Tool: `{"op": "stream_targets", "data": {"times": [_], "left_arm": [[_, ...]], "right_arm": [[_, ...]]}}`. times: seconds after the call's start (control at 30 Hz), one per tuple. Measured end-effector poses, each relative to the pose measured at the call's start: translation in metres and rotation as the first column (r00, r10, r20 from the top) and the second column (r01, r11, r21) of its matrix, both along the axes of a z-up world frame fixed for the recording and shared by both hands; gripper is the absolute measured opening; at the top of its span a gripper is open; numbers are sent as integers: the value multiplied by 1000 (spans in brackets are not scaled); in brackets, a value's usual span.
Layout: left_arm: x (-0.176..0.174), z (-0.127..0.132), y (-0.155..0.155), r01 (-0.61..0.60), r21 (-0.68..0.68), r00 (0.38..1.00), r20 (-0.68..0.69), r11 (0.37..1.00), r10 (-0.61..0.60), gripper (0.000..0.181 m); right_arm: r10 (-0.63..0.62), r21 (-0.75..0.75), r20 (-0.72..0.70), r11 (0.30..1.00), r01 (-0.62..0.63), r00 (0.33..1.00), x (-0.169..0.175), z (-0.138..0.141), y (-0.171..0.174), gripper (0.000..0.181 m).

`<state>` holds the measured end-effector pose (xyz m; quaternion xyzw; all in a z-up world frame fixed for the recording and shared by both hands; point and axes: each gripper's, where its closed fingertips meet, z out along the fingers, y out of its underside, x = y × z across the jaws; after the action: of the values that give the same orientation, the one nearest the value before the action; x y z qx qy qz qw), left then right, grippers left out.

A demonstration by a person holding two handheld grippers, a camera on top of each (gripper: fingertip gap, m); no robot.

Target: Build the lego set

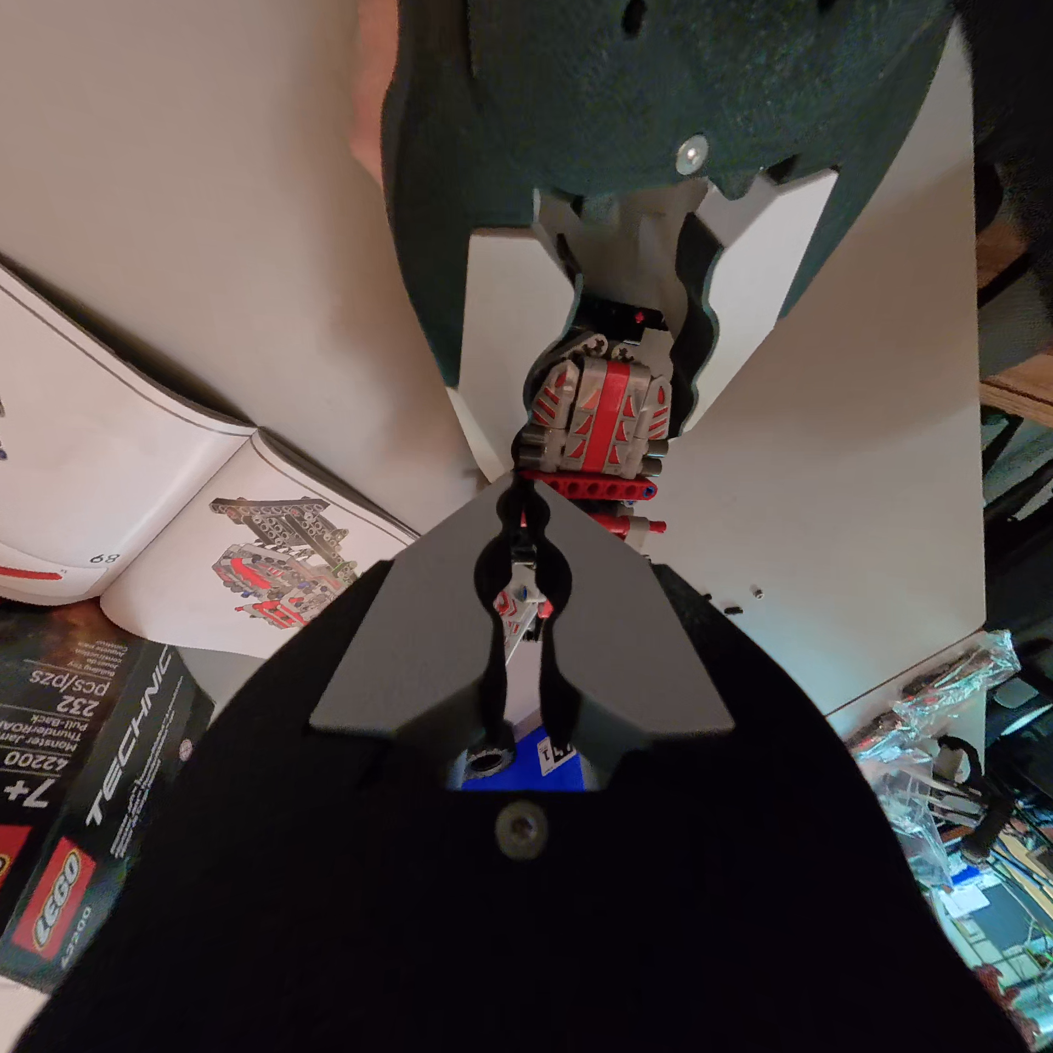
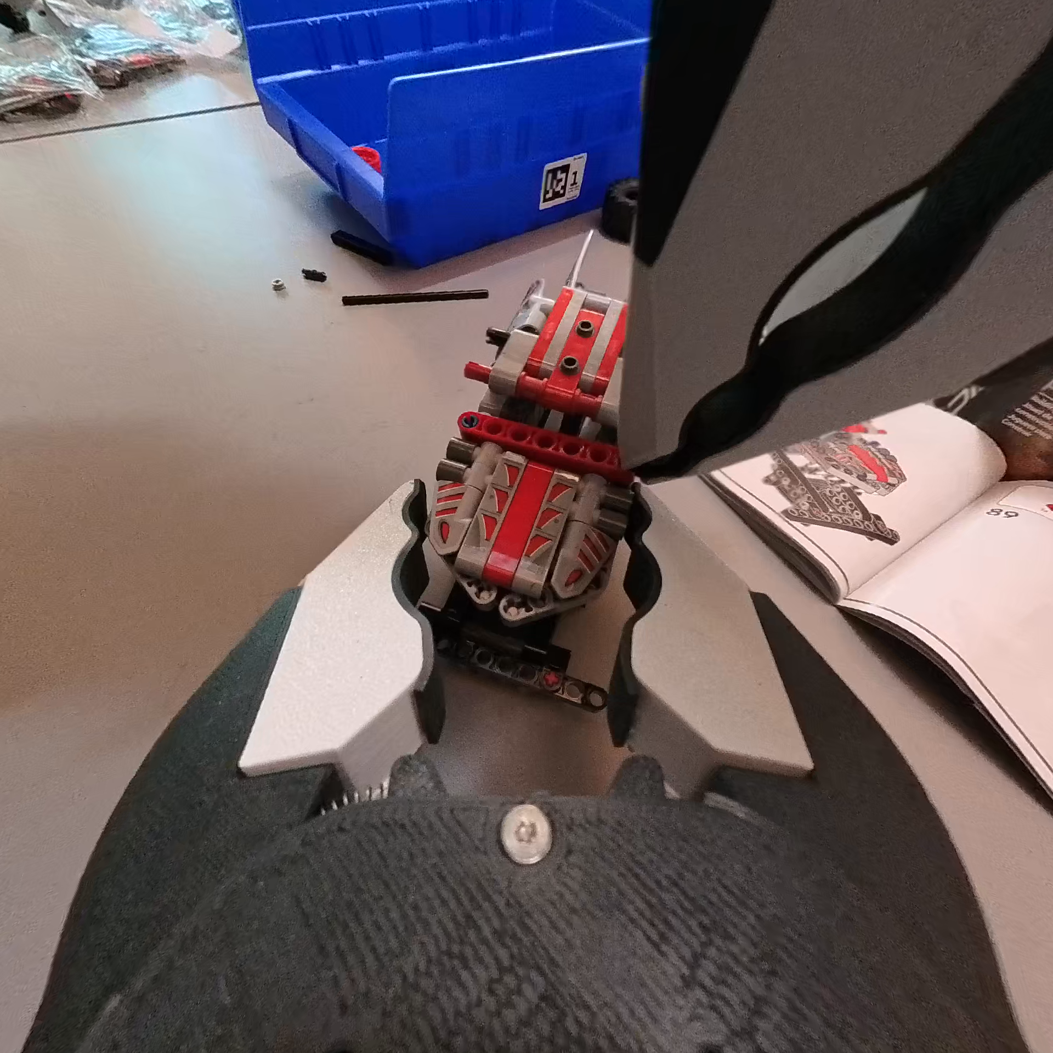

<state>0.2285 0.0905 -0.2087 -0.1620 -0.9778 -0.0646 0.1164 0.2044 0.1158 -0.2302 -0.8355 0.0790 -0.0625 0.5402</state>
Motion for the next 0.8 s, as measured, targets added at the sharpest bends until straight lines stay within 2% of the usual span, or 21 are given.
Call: {"op": "stream_targets", "data": {"times": [0.07,0.13,0.17,0.2,0.23,0.27,0.3,0.37,0.4,0.43,0.47,0.5,0.53,0.57,0.6,0.7,0.8], "left_arm": [[2,2,0,-2,-12,999,53,1000,3,0],[9,12,-7,-76,-99,982,166,992,92,0],[12,23,-15,-153,-199,958,210,968,194,0],[18,38,-23,-253,-325,907,248,911,340,0],[25,54,-27,-354,-463,816,271,812,510,0],[29,71,-24,-433,-600,693,256,673,674,1],[30,85,-15,-480,-719,548,202,503,812,3],[20,98,16,-489,-868,242,-37,89,969,16],[10,95,30,-467,-873,123,-217,-137,968,22],[-1,86,43,-443,-826,22,-399,-348,917,26],[-11,73,55,-417,-739,-64,-557,-529,828,30],[-20,58,62,-394,-639,-121,-676,-661,727,31],[-29,46,64,-380,-542,-144,-766,-750,627,31],[-35,36,64,-369,-460,-161,-824,-808,543,30],[-39,26,63,-360,-414,-178,-849,-836,497,31],[-44,11,45,-390,-338,-169,-889,-857,427,38],[-41,-3,31,-440,-303,-186,-890,-845,417,44]], "right_arm": [[9,17,-25,1000,-9,1000,0,2,0,70],[7,28,-41,1000,-6,999,1,3,-1,70],[8,33,-50,999,-6,999,2,4,-1,70],[6,38,-61,999,-4,998,2,4,-2,70],[2,43,-71,999,1,998,3,4,-2,70],[-2,47,-79,999,5,997,4,5,-3,70],[-4,49,-83,999,8,997,5,5,-3,70],[-7,45,-76,999,10,997,5,5,-3,70],[-8,43,-70,999,11,998,5,4,-3,70],[-9,40,-64,999,11,998,5,4,-3,70],[-9,37,-57,999,12,998,4,4,-2,70],[-11,34,-49,999,12,999,4,4,-2,70],[-13,30,-41,999,14,999,4,3,-2,70],[-15,26,-32,1000,16,999,4,3,-2,70],[-18,21,-20,1000,18,1000,4,3,-2,70],[-27,10,13,1000,27,1000,4,2,-1,70],[-36,9,22,999,36,999,4,2,-2,70]]}}
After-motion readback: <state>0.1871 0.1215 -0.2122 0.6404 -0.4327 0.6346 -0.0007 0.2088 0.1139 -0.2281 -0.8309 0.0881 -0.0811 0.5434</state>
